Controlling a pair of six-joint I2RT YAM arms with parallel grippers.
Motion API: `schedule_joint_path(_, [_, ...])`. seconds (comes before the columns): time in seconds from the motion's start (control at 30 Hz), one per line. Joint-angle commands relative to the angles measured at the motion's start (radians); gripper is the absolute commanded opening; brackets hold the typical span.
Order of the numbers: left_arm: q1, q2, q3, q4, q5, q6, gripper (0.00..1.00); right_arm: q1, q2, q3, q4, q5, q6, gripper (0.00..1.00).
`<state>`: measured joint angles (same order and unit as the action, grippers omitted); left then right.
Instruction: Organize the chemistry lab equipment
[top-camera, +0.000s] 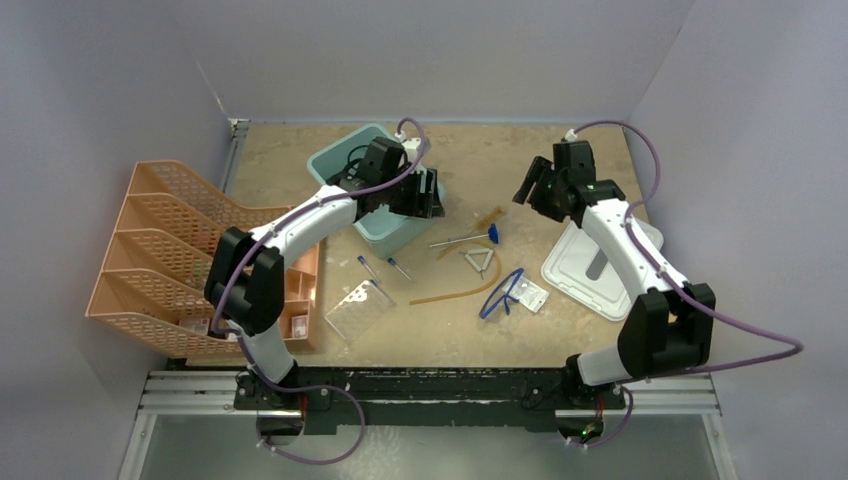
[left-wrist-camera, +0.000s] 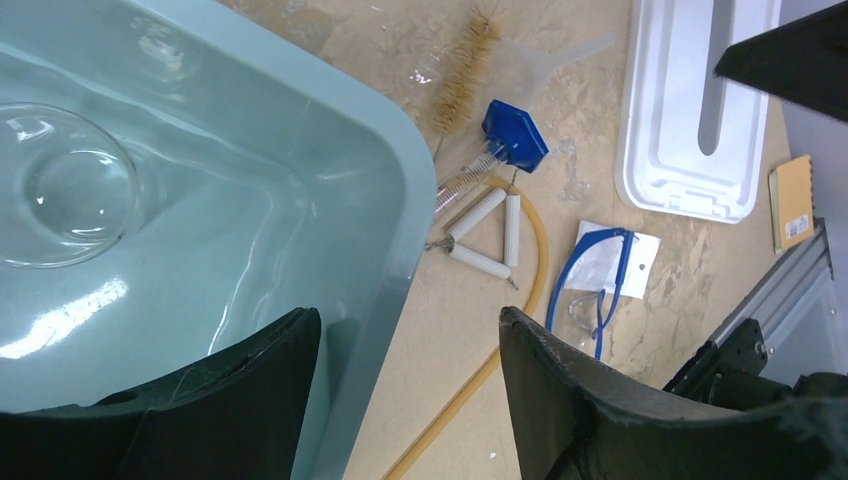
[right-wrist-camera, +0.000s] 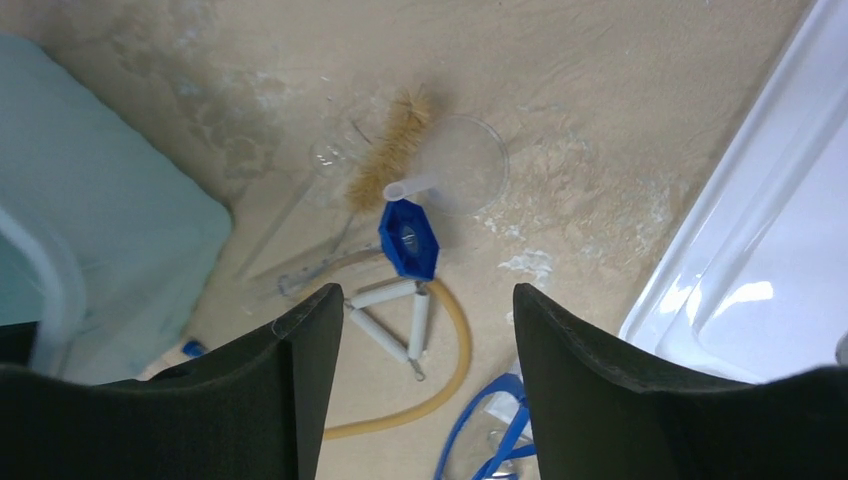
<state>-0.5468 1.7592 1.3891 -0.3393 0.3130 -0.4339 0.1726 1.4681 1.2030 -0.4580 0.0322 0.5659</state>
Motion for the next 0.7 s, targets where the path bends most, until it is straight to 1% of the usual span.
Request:
schedule_joint_path(0.0, [-0.001,-0.097,0.007,0.038,-0.105,-0.026,0.68,0.023,0.087,0.088,-0.034,-0.01,-0.109,0.63])
schedule_joint_path(0.13, [-0.001,-0.161,-0.008,0.051,-0.201,-0.035,0.69,0.083,0.121,0.117,-0.066,0.035,-0.116,0.62])
schedule_joint_path(0.2, [-0.001,-0.203,-0.032,0.066,-0.251,-0.046,0.69,0.107,0.108,0.088,-0.052,0.055,-0.087,0.62])
schedule_joint_path(0.3, [-0.001,-0.271,-0.081,0.102,-0.302,-0.061,0.69,0.132,0.071,0.008,0.029,0.02,-0.068,0.61])
schedule_joint_path(0.37, [-0.001,-0.308,-0.116,0.117,-0.31,-0.073,0.7,0.142,0.057,-0.057,0.093,-0.003,-0.074,0.58])
schedule_joint_path(0.4, [-0.001,-0.323,-0.129,0.124,-0.322,-0.078,0.7,0.148,0.055,-0.074,0.118,-0.006,-0.081,0.54])
schedule_joint_path(0.5, [-0.001,-0.355,-0.154,0.128,-0.337,-0.091,0.7,0.171,0.064,-0.114,0.175,0.032,-0.104,0.46])
schedule_joint_path(0.57, [-0.001,-0.367,-0.163,0.123,-0.336,-0.1,0.7,0.183,0.079,-0.13,0.206,0.062,-0.112,0.45])
schedule_joint_path(0.67, [-0.001,-0.378,-0.179,0.121,-0.334,-0.112,0.7,0.193,0.102,-0.151,0.261,0.078,-0.13,0.46])
